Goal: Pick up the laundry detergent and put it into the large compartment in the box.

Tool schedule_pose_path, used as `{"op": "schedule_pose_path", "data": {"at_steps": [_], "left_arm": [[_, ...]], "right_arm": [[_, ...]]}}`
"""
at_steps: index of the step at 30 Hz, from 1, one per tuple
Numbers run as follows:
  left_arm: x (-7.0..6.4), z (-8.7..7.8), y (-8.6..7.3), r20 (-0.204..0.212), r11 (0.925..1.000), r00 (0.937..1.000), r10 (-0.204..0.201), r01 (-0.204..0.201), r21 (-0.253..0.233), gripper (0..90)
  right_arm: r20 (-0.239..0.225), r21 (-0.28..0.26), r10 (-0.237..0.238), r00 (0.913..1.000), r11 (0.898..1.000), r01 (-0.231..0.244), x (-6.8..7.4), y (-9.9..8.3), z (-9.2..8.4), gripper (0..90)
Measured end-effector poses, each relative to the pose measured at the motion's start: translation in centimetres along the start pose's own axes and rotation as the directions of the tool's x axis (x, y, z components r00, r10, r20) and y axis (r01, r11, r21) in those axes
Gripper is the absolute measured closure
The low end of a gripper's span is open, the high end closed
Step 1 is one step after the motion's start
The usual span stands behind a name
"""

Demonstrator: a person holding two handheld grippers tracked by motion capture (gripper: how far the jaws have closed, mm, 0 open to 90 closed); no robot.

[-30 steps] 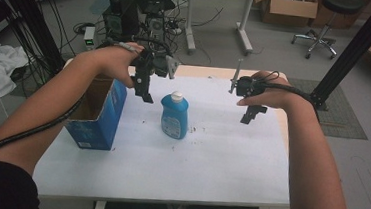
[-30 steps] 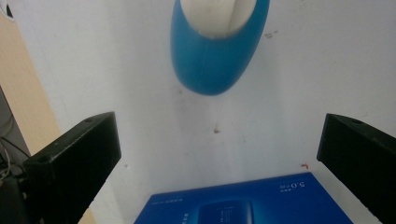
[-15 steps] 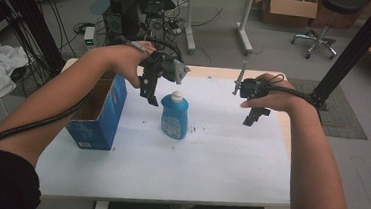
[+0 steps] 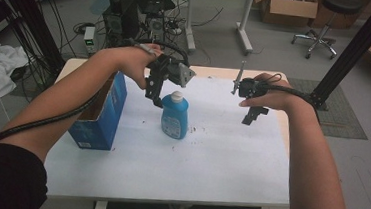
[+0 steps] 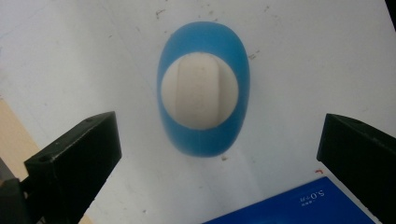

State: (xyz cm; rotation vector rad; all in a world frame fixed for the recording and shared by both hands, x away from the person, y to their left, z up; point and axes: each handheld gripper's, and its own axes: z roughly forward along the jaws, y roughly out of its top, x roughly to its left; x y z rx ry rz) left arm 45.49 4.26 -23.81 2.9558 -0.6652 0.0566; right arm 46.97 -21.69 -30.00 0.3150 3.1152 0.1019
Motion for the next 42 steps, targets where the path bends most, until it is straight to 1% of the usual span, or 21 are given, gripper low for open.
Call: {"op": "schedule_pose_path", "data": {"at_steps": [2, 3, 4, 8, 9, 11, 13, 15, 16, 17, 22, 27, 29, 30, 32, 33, 37, 40, 41, 42], "left_arm": [[0.1, 0.2, 0.0, 0.003, 1.0000, 1.0000, 0.000, 0.000, -0.003, 0.2], [0.2, 0.3, 0.1, 0.002, 0.9999, 0.9999, 0.010, -0.010, -0.002, 0.3], [0.2, 0.4, 0.1, 0.005, 0.9999, 0.9999, 0.011, -0.011, -0.003, 0.3], [0.4, 0.8, 0.3, 0.012, 0.9996, 0.9996, 0.027, -0.027, -0.004, 0.1], [0.3, 0.9, 0.4, 0.015, 0.9997, 0.9996, 0.025, -0.025, -0.006, 0.1], [0.4, 1.1, 0.5, 0.020, 0.9993, 0.9992, 0.036, -0.036, -0.004, 0.1], [0.3, 1.3, 0.7, 0.020, 0.9994, 0.9992, 0.033, -0.033, -0.009, 0.1], [0.4, 1.4, 0.9, 0.019, 0.9990, 0.9988, 0.045, -0.045, -0.005, 0.1], [0.3, 1.5, 0.9, 0.021, 0.9993, 0.9991, 0.036, -0.036, -0.009, 0.1], [0.4, 1.7, 1.0, 0.024, 0.9990, 0.9987, 0.044, -0.044, -0.009, 0.1], [0.4, 2.1, 1.1, 0.024, 0.9992, 0.9989, 0.040, -0.040, -0.004, 0.1], [0.5, 2.8, 1.1, 0.026, 0.9994, 0.9992, 0.030, -0.030, 0.015, 0.1], [0.6, 3.1, 1.1, 0.026, 0.9990, 0.9989, 0.039, -0.039, 0.023, 0.1], [0.6, 3.2, 1.1, 0.027, 0.9992, 0.9991, 0.032, -0.033, 0.023, 0.1], [0.6, 3.5, 1.2, 0.028, 0.9990, 0.9989, 0.037, -0.037, 0.025, 0.1], [0.6, 3.7, 1.2, 0.029, 0.9991, 0.9991, 0.031, -0.032, 0.027, 0.1], [0.6, 4.4, 1.4, 0.035, 0.9980, 0.9988, 0.033, -0.035, 0.052, 0.1], [0.7, 4.8, 1.5, 0.031, 0.9981, 0.9988, 0.038, -0.040, 0.048, 0.1], [0.8, 4.9, 1.5, 0.032, 0.9974, 0.9985, 0.044, -0.046, 0.056, 0.1], [0.8, 5.0, 1.6, 0.028, 0.9978, 0.9987, 0.042, -0.043, 0.051, 0.1]], "right_arm": [[0.001, 0.004, 0.001, 1.0000, 1.000, -0.001, 0.0, 0.0, 0.0, 16.8], [0.001, -0.009, 0.001, 1.0000, 1.000, -0.001, 0.0, 0.1, 0.2, 16.8], [0.001, -0.009, 0.001, 1.0000, 1.000, -0.001, 0.0, 0.1, 0.2, 16.8], [0.000, 0.003, -0.001, 1.0000, 1.000, 0.001, 0.1, 0.2, 0.4, 16.8], [0.001, 0.003, 0.001, 1.0000, 1.000, -0.001, 0.1, 0.2, 0.4, 16.9], [0.001, 0.002, 0.005, 1.0000, 1.000, -0.005, 0.2, 0.2, 0.5, 16.8], [0.002, 0.000, 0.009, 1.0000, 1.000, -0.009, 0.2, 0.1, 0.5, 16.8], [0.001, -0.002, 0.014, 0.9999, 1.000, -0.014, 0.2, 0.0, 0.6, 16.8], [0.001, -0.002, 0.014, 0.9999, 1.000, -0.014, 0.2, 0.0, 0.6, 16.8], [0.000, -0.003, 0.015, 0.9999, 1.000, -0.015, 0.2, -0.1, 0.6, 16.8], [0.001, 0.001, 0.016, 0.9999, 1.000, -0.016, 0.2, -0.1, 0.7, 16.8], [-0.002, 0.000, 0.014, 0.9999, 1.000, -0.014, 0.2, 0.1, 0.7, 16.8], [-0.003, 0.000, 0.008, 1.0000, 1.000, -0.008, 0.2, 0.2, 0.8, 16.9], [-0.003, -0.001, 0.009, 1.0000, 1.000, -0.009, 0.2, 0.2, 0.8, 16.9], [-0.002, -0.001, 0.009, 1.0000, 1.000, -0.009, 0.2, 0.2, 0.7, 16.9], [-0.002, -0.002, 0.009, 1.0000, 1.000, -0.009, 0.3, 0.1, 0.7, 16.9], [-0.003, 0.001, 0.011, 0.9999, 1.000, -0.011, 0.4, 0.0, 0.6, 16.8], [-0.002, 0.003, 0.017, 0.9999, 1.000, -0.017, 0.4, 0.0, 0.6, 16.8], [-0.001, 0.004, 0.016, 0.9999, 1.000, -0.016, 0.4, 0.0, 0.6, 16.9], [0.001, 0.003, 0.014, 0.9999, 1.000, -0.014, 0.4, 0.0, 0.6, 16.9]]}}
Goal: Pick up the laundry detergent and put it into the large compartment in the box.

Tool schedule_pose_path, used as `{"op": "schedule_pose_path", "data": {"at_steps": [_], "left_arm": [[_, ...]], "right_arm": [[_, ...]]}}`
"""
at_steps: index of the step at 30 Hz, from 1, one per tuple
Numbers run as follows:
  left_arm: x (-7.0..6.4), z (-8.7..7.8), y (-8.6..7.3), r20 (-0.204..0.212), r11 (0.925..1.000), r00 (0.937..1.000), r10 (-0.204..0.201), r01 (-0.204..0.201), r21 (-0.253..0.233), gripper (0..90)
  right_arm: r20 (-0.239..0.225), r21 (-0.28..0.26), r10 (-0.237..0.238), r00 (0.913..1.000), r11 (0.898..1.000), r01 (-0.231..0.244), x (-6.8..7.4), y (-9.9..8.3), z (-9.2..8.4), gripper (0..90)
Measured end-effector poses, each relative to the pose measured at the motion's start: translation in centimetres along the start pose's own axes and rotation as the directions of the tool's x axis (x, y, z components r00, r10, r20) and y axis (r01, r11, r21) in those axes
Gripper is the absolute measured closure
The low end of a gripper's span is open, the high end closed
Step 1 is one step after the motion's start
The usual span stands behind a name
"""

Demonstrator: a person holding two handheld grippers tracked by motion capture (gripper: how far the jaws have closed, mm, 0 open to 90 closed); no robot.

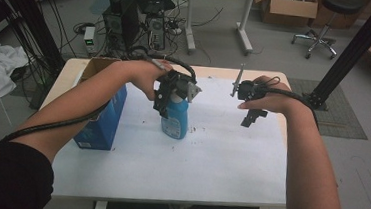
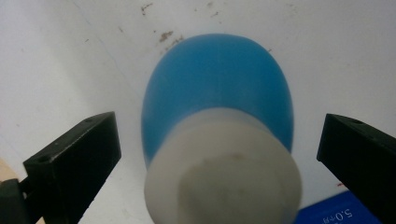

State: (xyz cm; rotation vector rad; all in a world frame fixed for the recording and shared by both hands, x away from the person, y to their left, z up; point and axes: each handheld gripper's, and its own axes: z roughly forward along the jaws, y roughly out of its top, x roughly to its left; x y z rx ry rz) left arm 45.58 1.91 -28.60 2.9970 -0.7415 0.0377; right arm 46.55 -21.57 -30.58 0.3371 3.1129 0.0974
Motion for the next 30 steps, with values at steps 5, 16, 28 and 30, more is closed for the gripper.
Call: {"op": "schedule_pose_path", "data": {"at_steps": [5, 16, 28, 30], "left_arm": [[0.1, 0.5, 0.1, -0.007, 1.0000, 1.0000, 0.006, -0.006, -0.001, 0.3], [0.0, 1.2, -0.1, -0.033, 0.9999, 0.9994, 0.013, -0.012, 0.009, 5.3], [0.1, 1.1, 0.1, -0.047, 0.9991, 0.9981, 0.041, -0.040, 0.017, 16.4], [0.0, 1.2, 0.1, -0.042, 0.9995, 0.9987, 0.028, -0.028, 0.013, 18.1]], "right_arm": [[-0.002, -0.001, 0.002, 1.0000, 1.000, -0.002, 0.1, 0.1, 0.1, 16.8], [-0.002, 0.006, -0.003, 1.0000, 1.000, 0.003, 0.0, 0.3, 0.2, 16.8], [-0.002, 0.005, -0.001, 1.0000, 1.000, 0.001, -0.1, 0.4, 0.4, 16.8], [-0.001, 0.006, -0.001, 1.0000, 1.000, 0.001, -0.1, 0.4, 0.3, 16.8]]}}
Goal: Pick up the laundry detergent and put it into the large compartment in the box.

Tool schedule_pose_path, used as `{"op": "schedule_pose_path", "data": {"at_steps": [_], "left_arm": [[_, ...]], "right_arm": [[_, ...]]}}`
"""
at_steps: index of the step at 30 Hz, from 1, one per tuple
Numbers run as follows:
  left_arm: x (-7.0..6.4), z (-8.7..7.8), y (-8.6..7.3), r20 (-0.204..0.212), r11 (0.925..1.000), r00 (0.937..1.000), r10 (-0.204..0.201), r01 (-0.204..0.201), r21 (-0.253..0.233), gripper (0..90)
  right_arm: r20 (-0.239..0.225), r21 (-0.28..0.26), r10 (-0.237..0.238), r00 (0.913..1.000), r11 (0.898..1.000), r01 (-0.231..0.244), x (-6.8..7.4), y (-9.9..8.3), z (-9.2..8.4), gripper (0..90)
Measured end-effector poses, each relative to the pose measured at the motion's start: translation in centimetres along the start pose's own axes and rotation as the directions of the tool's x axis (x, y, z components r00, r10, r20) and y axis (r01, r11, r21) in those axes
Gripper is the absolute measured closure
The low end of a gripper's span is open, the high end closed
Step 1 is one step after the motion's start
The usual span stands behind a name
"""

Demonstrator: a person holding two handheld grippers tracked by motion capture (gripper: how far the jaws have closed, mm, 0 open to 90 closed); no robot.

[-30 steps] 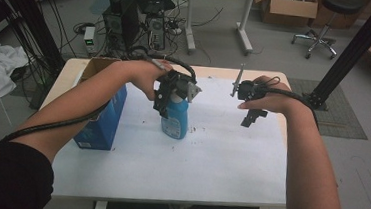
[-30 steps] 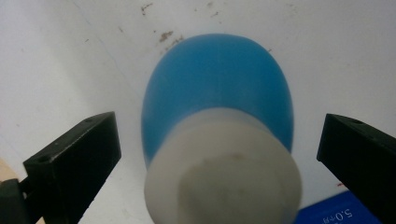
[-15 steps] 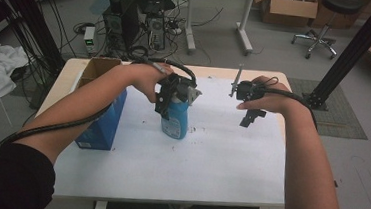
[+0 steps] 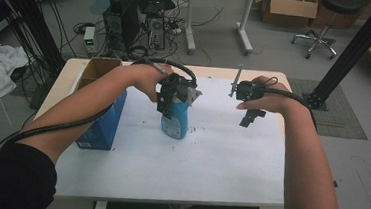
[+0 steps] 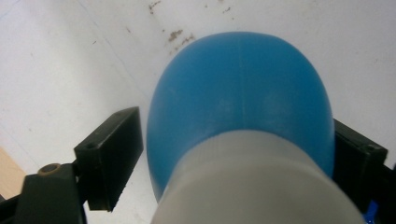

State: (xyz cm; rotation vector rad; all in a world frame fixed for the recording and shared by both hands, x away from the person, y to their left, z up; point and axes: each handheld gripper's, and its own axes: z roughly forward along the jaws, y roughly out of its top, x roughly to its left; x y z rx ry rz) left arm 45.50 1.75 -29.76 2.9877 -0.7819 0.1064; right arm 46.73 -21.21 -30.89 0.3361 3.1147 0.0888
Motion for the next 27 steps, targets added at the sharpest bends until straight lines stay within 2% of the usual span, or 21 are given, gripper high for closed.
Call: {"op": "schedule_pose_path", "data": {"at_steps": [2, 6, 8, 12, 16, 18, 21, 27], "left_arm": [[0.09, 0.01, 0.04, -0.003, 0.9998, 0.9998, 0.020, -0.020, 0.009, 20.3], [0.14, 0.06, -0.05, -0.002, 0.9996, 0.9998, 0.017, -0.017, 0.023, 22.4], [0.09, 0.12, -0.14, 0.003, 0.9998, 1.0000, 0.003, -0.003, 0.021, 22.7], [0.09, 0.04, -0.19, 0.000, 0.9997, 0.9999, 0.014, -0.014, 0.021, 25.5], [-0.02, 0.08, -0.19, 0.007, 0.9999, 1.0000, 0.003, -0.004, 0.009, 27.8], [0.06, 0.06, -0.17, 0.010, 0.9997, 0.9998, 0.017, -0.017, 0.016, 29.1], [0.04, 0.10, -0.21, 0.019, 0.9998, 0.9998, 0.007, -0.007, 0.018, 31.1], [0.05, 0.04, -0.16, 0.019, 0.9996, 0.9997, 0.014, -0.015, 0.026, 32.5]], "right_arm": [[0.001, 0.003, 0.000, 1.0000, 1.000, 0.000, -0.01, -0.01, 0.04, 16.8], [0.001, -0.001, 0.000, 1.0000, 1.000, 0.000, -0.07, -0.08, 0.11, 16.8], [0.000, -0.001, 0.001, 1.0000, 1.000, -0.001, -0.08, -0.11, 0.16, 16.8], [-0.005, -0.004, 0.006, 1.0000, 1.000, -0.006, -0.11, -0.20, 0.34, 16.8], [-0.003, 0.002, 0.009, 1.0000, 1.000, -0.009, -0.20, -0.30, 0.46, 16.8], [-0.004, 0.002, 0.010, 0.9999, 1.000, -0.010, -0.23, -0.31, 0.47, 16.8], [-0.005, -0.001, 0.012, 0.9999, 1.000, -0.012, -0.29, -0.30, 0.47, 16.8], [-0.006, 0.000, 0.009, 0.9999, 1.000, -0.009, -0.40, -0.23, 0.62, 16.8]]}}
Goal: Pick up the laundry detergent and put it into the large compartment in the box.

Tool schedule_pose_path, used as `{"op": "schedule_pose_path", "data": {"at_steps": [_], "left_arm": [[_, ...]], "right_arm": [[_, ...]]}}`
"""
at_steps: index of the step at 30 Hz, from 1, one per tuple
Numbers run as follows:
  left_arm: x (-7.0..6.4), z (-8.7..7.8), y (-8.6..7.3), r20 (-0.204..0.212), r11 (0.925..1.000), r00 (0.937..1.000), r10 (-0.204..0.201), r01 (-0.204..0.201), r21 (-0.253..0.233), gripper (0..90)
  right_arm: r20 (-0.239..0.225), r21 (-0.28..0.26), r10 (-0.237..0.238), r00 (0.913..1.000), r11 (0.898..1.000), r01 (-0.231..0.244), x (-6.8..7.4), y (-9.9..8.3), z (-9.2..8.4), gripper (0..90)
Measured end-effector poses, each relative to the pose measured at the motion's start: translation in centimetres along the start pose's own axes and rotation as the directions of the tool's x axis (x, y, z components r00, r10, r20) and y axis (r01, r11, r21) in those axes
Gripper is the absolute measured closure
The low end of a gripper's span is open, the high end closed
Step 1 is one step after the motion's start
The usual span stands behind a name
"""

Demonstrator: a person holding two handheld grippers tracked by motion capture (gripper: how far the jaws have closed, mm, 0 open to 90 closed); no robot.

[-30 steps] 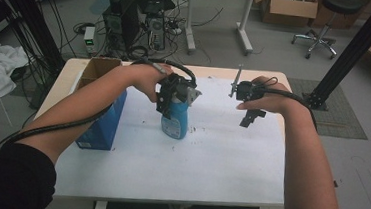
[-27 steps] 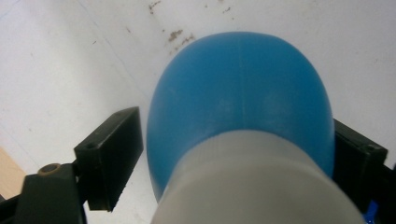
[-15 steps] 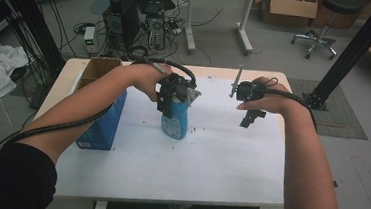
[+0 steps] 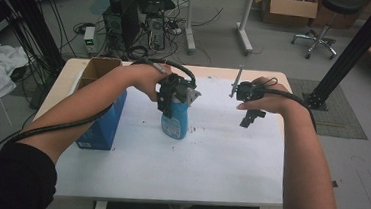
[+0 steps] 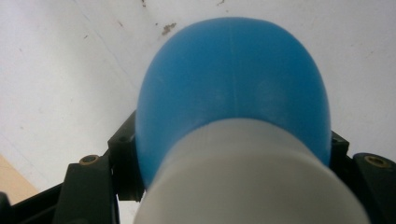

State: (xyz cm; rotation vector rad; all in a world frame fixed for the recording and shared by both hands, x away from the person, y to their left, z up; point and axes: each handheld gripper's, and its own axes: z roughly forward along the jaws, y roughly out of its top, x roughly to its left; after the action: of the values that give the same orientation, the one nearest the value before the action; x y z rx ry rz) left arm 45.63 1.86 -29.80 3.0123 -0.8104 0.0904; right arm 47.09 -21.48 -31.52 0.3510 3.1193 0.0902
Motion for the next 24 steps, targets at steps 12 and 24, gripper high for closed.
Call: {"op": "schedule_pose_path", "data": {"at_steps": [12, 24], "left_arm": [[-0.07, -0.03, -0.04, 0.000, 1.0000, 1.0000, -0.002, 0.002, -0.001, 36.9], [0.03, -0.07, 0.17, 0.023, 0.9998, 0.9995, -0.021, 0.021, 0.007, 39.1]], "right_arm": [[-0.005, 0.006, 0.001, 1.0000, 1.000, -0.001, -0.15, 0.11, 0.23, 16.8], [-0.008, 0.010, 0.001, 1.0000, 1.000, -0.001, -0.23, 0.18, 0.45, 16.8]]}}
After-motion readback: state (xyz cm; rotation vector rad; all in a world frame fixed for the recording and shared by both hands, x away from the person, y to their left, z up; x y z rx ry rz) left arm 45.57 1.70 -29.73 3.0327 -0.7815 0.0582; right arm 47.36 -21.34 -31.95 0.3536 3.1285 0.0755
